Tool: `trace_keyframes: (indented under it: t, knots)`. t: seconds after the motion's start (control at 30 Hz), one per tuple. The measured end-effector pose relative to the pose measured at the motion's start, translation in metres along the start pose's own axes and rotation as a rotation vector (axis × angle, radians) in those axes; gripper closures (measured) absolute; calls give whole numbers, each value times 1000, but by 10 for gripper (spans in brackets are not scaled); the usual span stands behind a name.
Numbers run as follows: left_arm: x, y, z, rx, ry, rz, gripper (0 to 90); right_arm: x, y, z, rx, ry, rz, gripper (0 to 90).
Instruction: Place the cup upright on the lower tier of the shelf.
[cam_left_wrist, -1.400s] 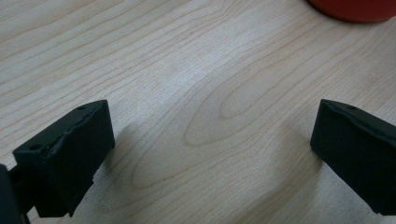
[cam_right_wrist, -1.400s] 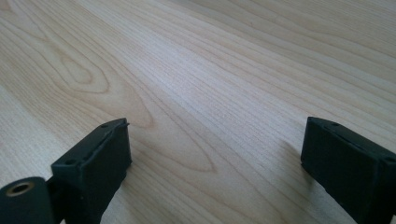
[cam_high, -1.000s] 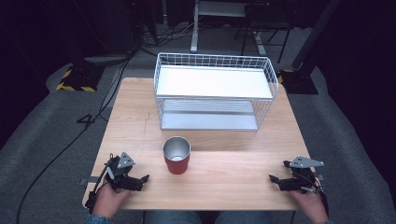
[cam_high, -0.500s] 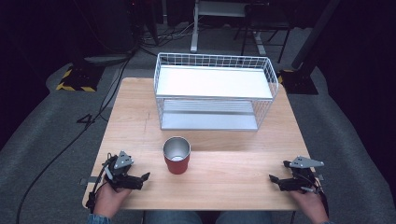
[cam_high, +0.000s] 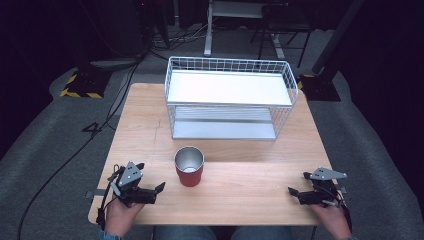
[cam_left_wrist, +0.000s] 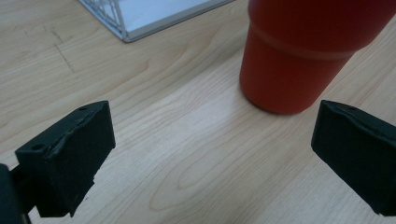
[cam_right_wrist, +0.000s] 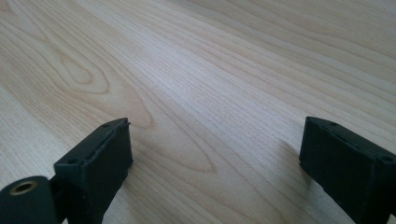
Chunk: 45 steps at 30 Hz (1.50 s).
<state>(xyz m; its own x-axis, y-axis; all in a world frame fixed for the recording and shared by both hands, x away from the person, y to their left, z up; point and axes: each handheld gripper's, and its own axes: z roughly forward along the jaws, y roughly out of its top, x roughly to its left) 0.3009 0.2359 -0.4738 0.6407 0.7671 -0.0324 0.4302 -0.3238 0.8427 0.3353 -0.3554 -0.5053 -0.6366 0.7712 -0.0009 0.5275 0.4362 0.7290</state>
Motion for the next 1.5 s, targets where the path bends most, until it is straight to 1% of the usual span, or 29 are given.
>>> trace_keyframes:
  t: [0.03,0.17,0.2,0.23,0.3,0.43,0.47,0.5,0.53,0.57,0.6,0.63,0.67,0.7,0.73,0.93,0.97,1.03,1.13,1.2,1.23,1.3,1.37,1.43,1.47,1.5]
  knots:
    - [-3,1,1,-13,-14,-13,1,0,0,0,0,-1,0,93]
    - [-6,3,1,-31,-23,3,1,0,0,0,0,0,0,94]
    - [-9,3,2,-44,-29,-7,1,0,0,0,0,0,0,94]
    - [-11,5,2,-58,-34,-9,1,0,0,0,0,0,0,94]
    - [-12,5,2,-67,-38,-6,1,0,0,0,0,0,0,94]
    - [-16,7,2,-102,-56,-26,0,0,0,0,0,0,0,94]
    - [-16,7,2,-108,-57,-20,0,0,0,0,0,0,0,93]
    - [-18,7,3,-117,-62,-29,0,0,0,0,0,0,0,93]
    - [-20,8,4,-134,-65,-26,0,0,0,0,0,0,0,94]
    - [-20,8,4,-134,-65,-26,0,0,0,0,0,0,0,94]
    - [-22,9,5,-147,-75,-40,0,0,0,0,0,0,0,94]
    - [-22,9,6,-152,-74,-35,0,0,0,0,0,0,0,94]
    - [-26,10,9,-166,-85,-40,0,0,0,0,0,0,0,93]
    - [-26,10,9,-166,-85,-40,0,0,0,0,0,0,0,93]
    - [-29,12,12,-176,-93,-34,0,0,0,0,0,0,0,93]
    - [-35,16,19,-186,-112,-29,0,0,0,0,0,0,0,94]
    - [-36,17,21,-184,-113,-22,0,0,0,0,0,0,0,94]
    - [-37,18,24,-186,-119,-24,0,0,0,0,0,0,0,93]
    - [-40,20,30,-188,-132,-33,0,0,0,0,0,0,0,93]
    - [-42,21,35,-191,-131,-41,0,0,0,0,0,0,0,93]
    - [-42,21,35,-191,-131,-41,0,0,0,0,0,0,0,93]
    - [-43,21,39,-207,-134,-62,0,0,0,0,0,0,0,94]
    - [-43,21,43,-209,-138,-76,0,0,0,0,0,0,0,93]
    - [-45,21,46,-211,-131,-76,0,0,0,0,0,0,0,93]
    - [-46,22,47,-206,-133,-68,0,0,0,0,0,0,0,94]
    - [-47,21,49,-206,-132,-73,0,0,0,0,0,0,0,94]
